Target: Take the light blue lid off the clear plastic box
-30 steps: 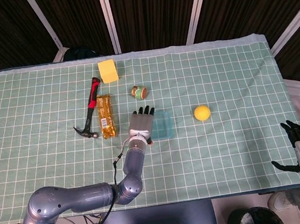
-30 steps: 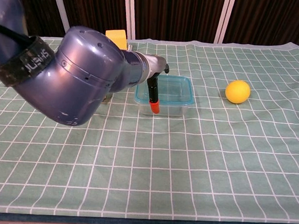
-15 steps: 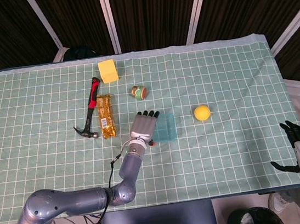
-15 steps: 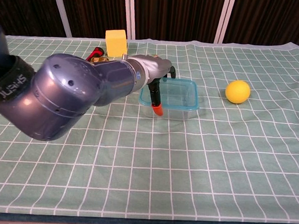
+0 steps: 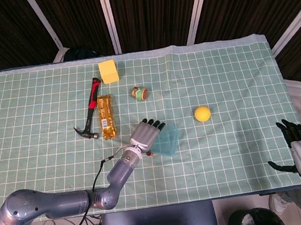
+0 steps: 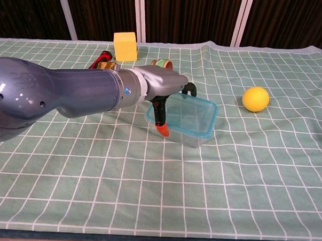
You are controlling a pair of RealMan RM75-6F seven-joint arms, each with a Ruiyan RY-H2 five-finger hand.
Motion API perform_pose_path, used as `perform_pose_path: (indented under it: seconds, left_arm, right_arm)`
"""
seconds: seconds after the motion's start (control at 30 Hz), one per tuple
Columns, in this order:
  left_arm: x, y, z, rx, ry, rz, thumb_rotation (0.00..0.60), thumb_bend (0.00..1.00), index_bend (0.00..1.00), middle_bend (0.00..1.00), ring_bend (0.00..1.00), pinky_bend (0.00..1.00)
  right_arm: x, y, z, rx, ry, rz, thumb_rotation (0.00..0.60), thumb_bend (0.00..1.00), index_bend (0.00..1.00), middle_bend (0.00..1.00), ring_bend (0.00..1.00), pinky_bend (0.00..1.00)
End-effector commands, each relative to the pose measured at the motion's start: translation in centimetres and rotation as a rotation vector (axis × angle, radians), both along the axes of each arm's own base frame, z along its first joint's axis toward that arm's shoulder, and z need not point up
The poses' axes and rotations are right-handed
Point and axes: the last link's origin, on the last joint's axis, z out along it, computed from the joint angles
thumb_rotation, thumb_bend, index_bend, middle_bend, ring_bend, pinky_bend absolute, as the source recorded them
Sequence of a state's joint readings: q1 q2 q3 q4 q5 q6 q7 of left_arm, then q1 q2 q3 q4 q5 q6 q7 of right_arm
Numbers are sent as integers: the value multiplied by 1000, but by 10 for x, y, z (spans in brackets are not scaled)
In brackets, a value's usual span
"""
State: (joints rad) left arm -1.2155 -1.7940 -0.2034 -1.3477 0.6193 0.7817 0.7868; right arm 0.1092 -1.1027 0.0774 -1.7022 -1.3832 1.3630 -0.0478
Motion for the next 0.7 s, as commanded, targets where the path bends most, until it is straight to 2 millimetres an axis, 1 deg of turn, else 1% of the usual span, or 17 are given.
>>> perform_pose_path:
  seconds: [0.03,0.13,0.3,0.33,0.4,0.5,0.7]
  left_arm:
    - [1,1,-1,-25,-23,-56,600,185,299,341,319,461]
    - [4,1,-3,-30,-48,-73,600,185,299,341,319,461]
    - [9,2,-5,-37,-98,-70,600,185,299,340,319,461]
    - [9,2,-6,-43,-102,-68,600,185,299,340,319,461]
    - [9,2,-7,-49,-105,-65,600,185,299,340,319,461]
    - [8,0,-9,-71,-99,-59,600,185,299,340,319,461]
    - [9,-3,-13,-94,-89,-59,600,185,299,340,319,461]
  right_arm:
    - [14,-3,-11,24,6,48,600,240,0,0,0,0]
    - [25,-6,-23,45,-6,72,600,241,0,0,0,0]
    - [62,-12,-56,114,-45,154,600,240,0,0,0,0]
    - [73,-13,-66,137,-54,182,600,241,0,0,0,0]
    - [80,-14,-74,149,-57,197,600,240,0,0,0,0]
    - [98,-15,-93,181,-68,230,600,240,0,0,0,0]
    - [127,-18,-123,213,-100,280,600,240,0,0,0,0]
